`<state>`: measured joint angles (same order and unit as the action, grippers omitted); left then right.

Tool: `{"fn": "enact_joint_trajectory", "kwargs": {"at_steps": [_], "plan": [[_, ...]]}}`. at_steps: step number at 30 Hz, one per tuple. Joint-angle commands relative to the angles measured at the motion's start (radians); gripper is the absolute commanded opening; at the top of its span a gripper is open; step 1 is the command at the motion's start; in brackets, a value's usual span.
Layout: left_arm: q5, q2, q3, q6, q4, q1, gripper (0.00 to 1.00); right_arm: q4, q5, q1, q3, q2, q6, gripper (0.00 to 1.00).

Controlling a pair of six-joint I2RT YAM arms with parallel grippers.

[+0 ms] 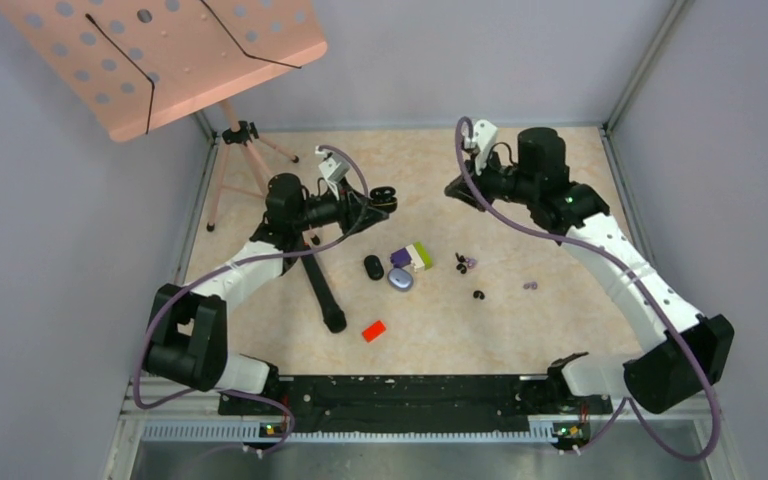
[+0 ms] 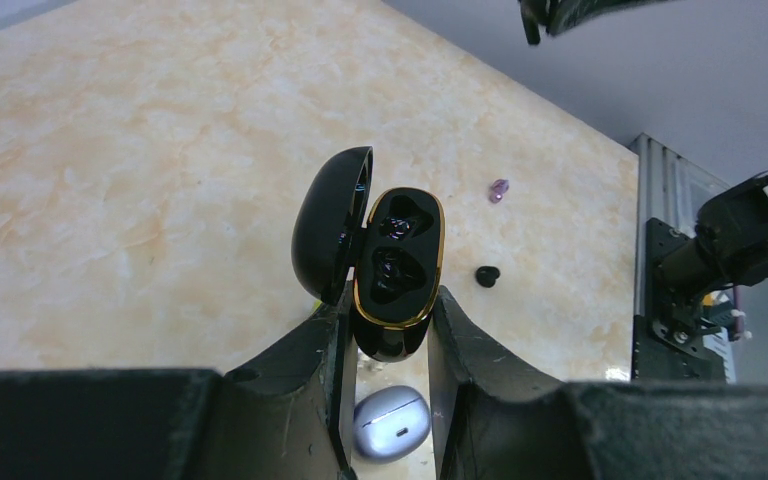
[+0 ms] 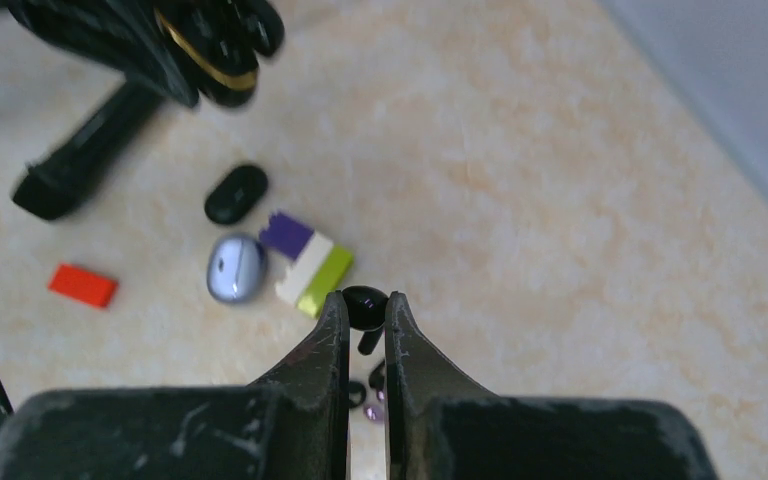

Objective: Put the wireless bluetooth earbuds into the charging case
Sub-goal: Pick up the earbud from the center of the board, then place the earbud in the charging case.

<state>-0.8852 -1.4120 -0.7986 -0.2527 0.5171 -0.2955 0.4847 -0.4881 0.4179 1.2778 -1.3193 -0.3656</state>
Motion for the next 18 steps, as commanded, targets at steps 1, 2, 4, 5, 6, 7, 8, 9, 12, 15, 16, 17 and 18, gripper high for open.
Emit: {"fn": "enact_joint_trajectory", "kwargs": {"at_steps": [1, 2, 4, 5, 6, 7, 8, 9, 12, 15, 16, 17, 18], "plan": [[-0.066, -0.003, -0.083, -0.053, 0.115, -0.014, 0.0, -0.351, -0.043, 0.051, 0.029, 0.065, 0.242, 0.0], [-0.067, -0.005, -0.095, -0.061, 0.124, -0.014, 0.0, -0.388, -0.028, 0.064, 0.033, 0.068, 0.251, 0.0], [-0.059, -0.003, -0.113, -0.085, 0.151, -0.014, 0.0, -0.431, -0.003, 0.09, 0.043, 0.069, 0.255, 0.0], [-0.05, -0.003, -0.119, -0.101, 0.168, -0.014, 0.0, -0.443, 0.014, 0.106, 0.046, 0.069, 0.25, 0.0], [-0.035, 0.0, -0.125, -0.116, 0.183, -0.016, 0.0, -0.455, 0.036, 0.123, 0.046, 0.069, 0.241, 0.0], [-0.027, 0.001, -0.132, -0.13, 0.19, -0.016, 0.0, -0.47, 0.059, 0.141, 0.043, 0.072, 0.233, 0.0], [-0.013, 0.003, -0.138, -0.143, 0.195, -0.016, 0.0, -0.476, 0.078, 0.158, 0.037, 0.074, 0.219, 0.0], [-0.008, 0.005, -0.144, -0.156, 0.199, -0.015, 0.0, -0.5, 0.104, 0.177, 0.03, 0.077, 0.202, 0.0], [-0.01, 0.009, -0.157, -0.193, 0.214, -0.018, 0.0, -0.563, 0.214, 0.241, -0.005, 0.087, 0.162, 0.0], [-0.021, 0.021, -0.164, -0.219, 0.224, -0.019, 0.0, -0.622, 0.278, 0.275, -0.027, 0.087, 0.15, 0.0], [-0.024, 0.025, -0.164, -0.226, 0.226, -0.019, 0.0, -0.631, 0.289, 0.283, -0.03, 0.084, 0.147, 0.0], [-0.026, 0.03, -0.163, -0.233, 0.228, -0.02, 0.0, -0.636, 0.297, 0.289, -0.03, 0.079, 0.146, 0.0], [-0.03, 0.034, -0.163, -0.238, 0.23, -0.02, 0.0, -0.64, 0.305, 0.294, -0.032, 0.075, 0.144, 0.0]]}}
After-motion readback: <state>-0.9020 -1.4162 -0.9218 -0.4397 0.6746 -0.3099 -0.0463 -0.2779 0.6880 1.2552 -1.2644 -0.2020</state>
